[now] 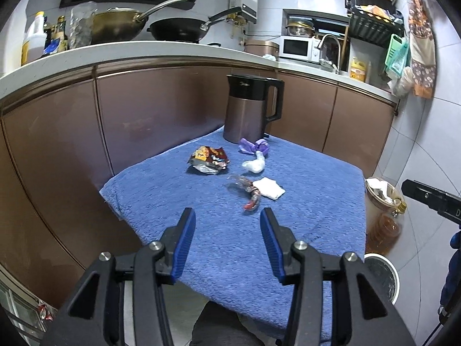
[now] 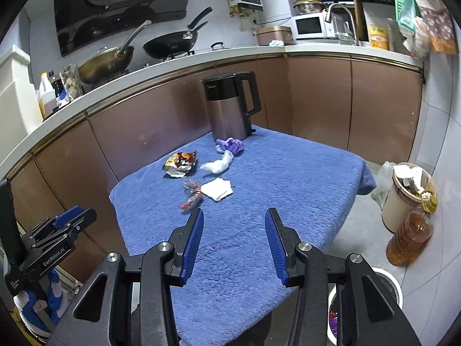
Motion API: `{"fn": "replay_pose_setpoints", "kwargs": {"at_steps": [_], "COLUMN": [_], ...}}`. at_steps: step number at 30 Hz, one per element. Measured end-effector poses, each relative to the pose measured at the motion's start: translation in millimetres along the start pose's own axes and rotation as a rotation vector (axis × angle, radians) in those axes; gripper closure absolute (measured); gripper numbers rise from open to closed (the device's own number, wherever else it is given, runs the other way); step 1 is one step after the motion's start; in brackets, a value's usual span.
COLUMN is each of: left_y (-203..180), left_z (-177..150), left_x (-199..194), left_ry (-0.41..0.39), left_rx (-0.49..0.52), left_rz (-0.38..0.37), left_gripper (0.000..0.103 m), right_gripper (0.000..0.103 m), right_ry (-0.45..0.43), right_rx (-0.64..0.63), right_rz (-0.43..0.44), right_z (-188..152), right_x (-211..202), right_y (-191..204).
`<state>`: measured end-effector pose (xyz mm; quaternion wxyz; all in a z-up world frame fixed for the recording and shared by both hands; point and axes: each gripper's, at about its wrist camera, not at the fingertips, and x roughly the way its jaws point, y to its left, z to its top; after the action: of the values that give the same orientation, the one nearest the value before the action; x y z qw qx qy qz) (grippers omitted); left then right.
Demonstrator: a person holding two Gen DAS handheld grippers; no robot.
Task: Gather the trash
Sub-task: 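Move both tools back to the trash on the table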
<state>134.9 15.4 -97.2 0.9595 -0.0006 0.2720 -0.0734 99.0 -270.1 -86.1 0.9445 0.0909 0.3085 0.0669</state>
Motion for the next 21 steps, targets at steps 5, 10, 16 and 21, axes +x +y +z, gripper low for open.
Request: {"fn": "replay_pose_setpoints", "kwargs": {"at_steps": [5, 10, 16, 21], "left_y": [14.8, 25.5, 36.0, 42.4], "left_z": [-3.9, -8.1, -11.4, -13.6], "left_x": [3.6, 10.6, 23.1, 39.3], "left_ry": [0.008, 0.025, 0.049, 0.076], "left_rx": [-0.022, -0.04, -0.057, -0.063], "left_rz": [0.007, 0.009, 0.017, 0.029], "left_gripper": [0.058, 0.058, 0.058, 0.058], "right_gripper": [0.059, 0.057, 0.057, 0.057], "right_ry": [0.015, 0.034, 0.057, 0.077], "right_rx": [-0.023, -0.037, -0.057, -0.067], "right_rz": [-0.004, -0.009, -0.012, -0.01], "right_z": [3.6, 5.7, 8.4, 10.8], "right_x": [7.4, 17.6, 33.0, 48.9], "right_y": [12.9, 22.0, 29.4, 33.0]}}
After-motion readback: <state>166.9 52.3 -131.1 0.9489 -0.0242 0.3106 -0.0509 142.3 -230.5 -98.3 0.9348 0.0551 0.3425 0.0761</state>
